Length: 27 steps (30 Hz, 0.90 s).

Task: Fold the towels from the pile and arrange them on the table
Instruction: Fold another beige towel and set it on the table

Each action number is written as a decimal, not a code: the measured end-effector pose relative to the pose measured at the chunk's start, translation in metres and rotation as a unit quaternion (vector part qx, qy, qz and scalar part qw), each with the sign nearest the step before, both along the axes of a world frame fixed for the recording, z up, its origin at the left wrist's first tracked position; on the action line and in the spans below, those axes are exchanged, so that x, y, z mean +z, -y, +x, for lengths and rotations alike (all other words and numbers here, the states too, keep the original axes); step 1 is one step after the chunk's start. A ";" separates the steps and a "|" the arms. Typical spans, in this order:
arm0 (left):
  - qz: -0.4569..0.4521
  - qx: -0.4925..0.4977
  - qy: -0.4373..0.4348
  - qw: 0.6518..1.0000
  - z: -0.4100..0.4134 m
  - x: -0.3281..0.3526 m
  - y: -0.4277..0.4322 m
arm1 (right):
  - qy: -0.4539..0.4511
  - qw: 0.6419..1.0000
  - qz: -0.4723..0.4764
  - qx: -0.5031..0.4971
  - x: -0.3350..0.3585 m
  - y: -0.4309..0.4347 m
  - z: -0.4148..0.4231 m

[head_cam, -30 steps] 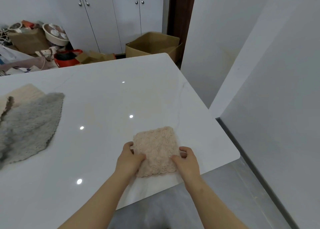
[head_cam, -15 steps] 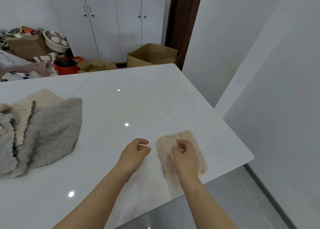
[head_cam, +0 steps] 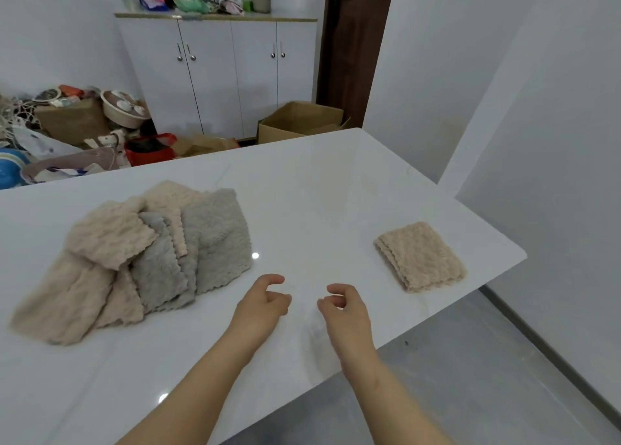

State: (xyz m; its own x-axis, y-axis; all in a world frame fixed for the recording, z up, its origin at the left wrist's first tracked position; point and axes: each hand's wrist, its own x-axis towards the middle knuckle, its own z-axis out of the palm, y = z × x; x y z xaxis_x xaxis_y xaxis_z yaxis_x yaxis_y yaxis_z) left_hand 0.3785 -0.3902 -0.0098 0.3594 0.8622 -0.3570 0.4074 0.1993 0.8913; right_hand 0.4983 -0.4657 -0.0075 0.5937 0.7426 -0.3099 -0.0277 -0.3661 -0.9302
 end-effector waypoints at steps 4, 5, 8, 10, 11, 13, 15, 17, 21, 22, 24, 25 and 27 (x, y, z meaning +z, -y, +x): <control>-0.001 0.029 -0.021 0.999 -0.061 -0.002 0.024 | -0.017 0.999 -0.004 0.047 -0.007 0.014 -0.056; -0.004 0.033 -0.028 0.999 -0.077 -0.003 0.031 | -0.024 0.998 -0.010 0.055 -0.011 0.019 -0.072; -0.010 0.028 -0.044 0.999 -0.126 -0.005 0.047 | -0.047 0.996 -0.030 0.076 -0.019 0.034 -0.123; -0.008 0.039 -0.042 0.998 -0.157 -0.006 0.050 | -0.053 0.994 -0.037 0.092 -0.022 0.039 -0.153; -0.006 0.047 -0.040 0.998 -0.172 -0.007 0.049 | -0.052 0.993 -0.040 0.095 -0.023 0.039 -0.167; -0.005 0.055 -0.035 0.998 -0.201 -0.008 0.043 | -0.049 0.994 -0.043 0.093 -0.025 0.036 -0.193; -0.003 0.051 -0.032 0.998 -0.229 -0.008 0.031 | -0.042 0.994 -0.040 0.089 -0.026 0.026 -0.220; -0.001 0.048 -0.022 0.999 -0.257 -0.008 0.016 | -0.039 0.995 -0.036 0.079 -0.029 0.013 -0.248; -0.003 0.028 -0.019 0.999 -0.324 -0.005 -0.020 | -0.056 0.996 -0.044 0.053 -0.034 -0.020 -0.325; -0.005 0.020 -0.025 0.999 -0.341 -0.005 -0.028 | -0.059 0.996 -0.048 0.049 -0.035 -0.027 -0.346; -0.004 0.013 -0.035 0.999 -0.372 -0.006 -0.043 | -0.064 0.996 -0.047 0.041 -0.037 -0.040 -0.384; -0.003 0.010 -0.038 0.999 -0.387 -0.007 -0.049 | -0.066 0.996 -0.045 0.037 -0.037 -0.047 -0.400; -0.006 0.007 -0.043 0.999 -0.413 -0.010 -0.058 | -0.068 0.996 -0.045 0.036 -0.036 -0.056 -0.427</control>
State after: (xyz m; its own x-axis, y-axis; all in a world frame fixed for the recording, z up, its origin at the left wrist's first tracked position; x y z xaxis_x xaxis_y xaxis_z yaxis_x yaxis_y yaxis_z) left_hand -0.0350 -0.3325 -0.0194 0.3144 0.8624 -0.3967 0.4794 0.2164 0.8505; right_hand 0.0716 -0.4097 -0.0436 0.4880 0.7474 -0.4508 -0.1218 -0.4532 -0.8831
